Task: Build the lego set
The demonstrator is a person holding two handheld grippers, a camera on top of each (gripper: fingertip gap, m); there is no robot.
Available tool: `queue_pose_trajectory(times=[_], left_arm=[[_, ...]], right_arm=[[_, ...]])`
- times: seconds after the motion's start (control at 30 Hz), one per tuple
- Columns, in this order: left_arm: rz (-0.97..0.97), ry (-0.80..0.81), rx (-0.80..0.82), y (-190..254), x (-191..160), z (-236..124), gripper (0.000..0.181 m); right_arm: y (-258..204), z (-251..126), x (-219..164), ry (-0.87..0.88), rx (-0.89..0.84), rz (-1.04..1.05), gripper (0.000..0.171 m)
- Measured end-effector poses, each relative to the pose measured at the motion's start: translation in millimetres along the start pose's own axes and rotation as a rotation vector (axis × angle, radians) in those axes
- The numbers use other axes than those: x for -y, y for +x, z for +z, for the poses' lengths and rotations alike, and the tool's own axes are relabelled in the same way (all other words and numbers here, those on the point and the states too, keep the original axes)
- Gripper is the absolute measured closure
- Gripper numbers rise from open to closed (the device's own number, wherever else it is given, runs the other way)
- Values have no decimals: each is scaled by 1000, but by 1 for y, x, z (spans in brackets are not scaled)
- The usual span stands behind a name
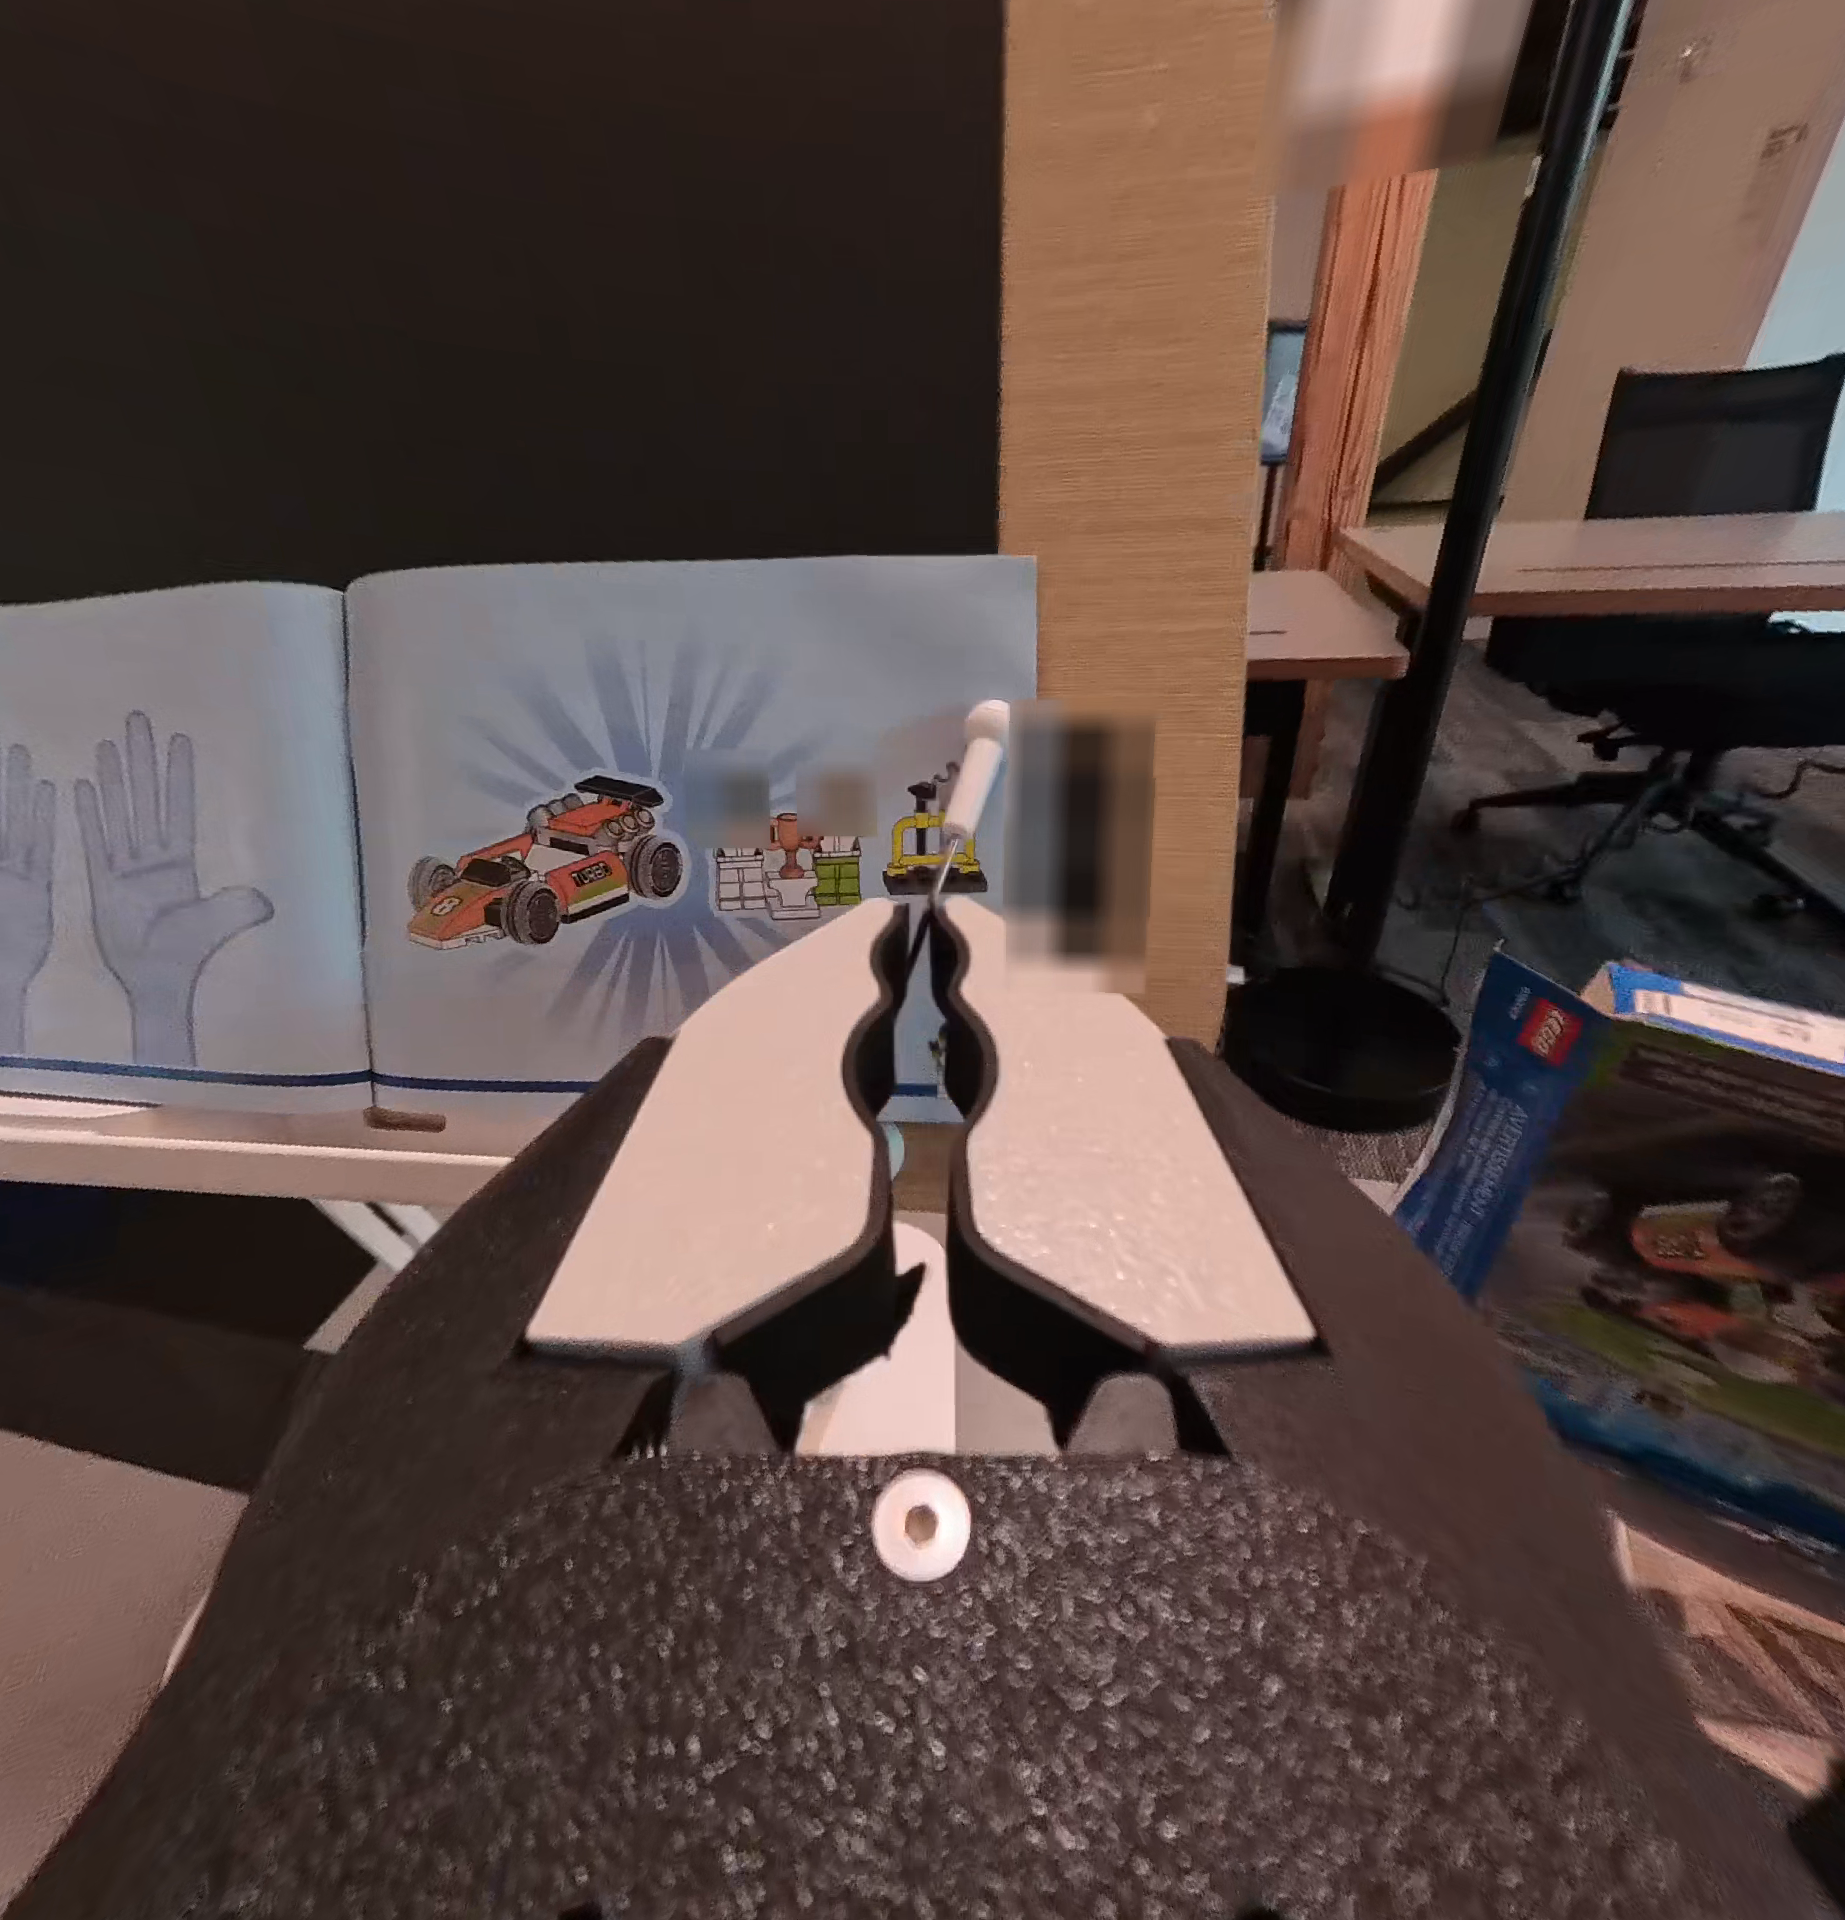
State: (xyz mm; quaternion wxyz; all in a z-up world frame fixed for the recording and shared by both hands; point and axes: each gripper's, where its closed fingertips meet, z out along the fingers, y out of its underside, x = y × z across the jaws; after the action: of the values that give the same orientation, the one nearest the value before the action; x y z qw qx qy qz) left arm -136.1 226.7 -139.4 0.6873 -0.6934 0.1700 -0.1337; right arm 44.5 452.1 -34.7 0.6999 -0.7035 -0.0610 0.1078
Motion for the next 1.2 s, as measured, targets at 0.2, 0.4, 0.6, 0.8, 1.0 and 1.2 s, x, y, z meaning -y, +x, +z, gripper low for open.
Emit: queue_pose_trajectory(times=[0.2,0.4,0.6,0.8,1.0,1.2], left_arm=[[-8,-29,-39,8,-7,6,181],[-1,-41,-50,11,-9,7,181],[-5,-46,-48,10,-11,6,181],[-10,-47,-65,15,-10,8,181],[36,-49,-69,20,-11,7,181],[48,-46,-59,17,-9,1,181]], right_arm=[[3,0,-1,37,1,45,168],[4,-1,-2,44,12,81,167],[4,-23,12,101,40,64,148],[-23,-80,32,208,22,-160,151],[-52,-68,15,104,28,-188,152],[-44,-49,-15,-4,-28,-93,168]])
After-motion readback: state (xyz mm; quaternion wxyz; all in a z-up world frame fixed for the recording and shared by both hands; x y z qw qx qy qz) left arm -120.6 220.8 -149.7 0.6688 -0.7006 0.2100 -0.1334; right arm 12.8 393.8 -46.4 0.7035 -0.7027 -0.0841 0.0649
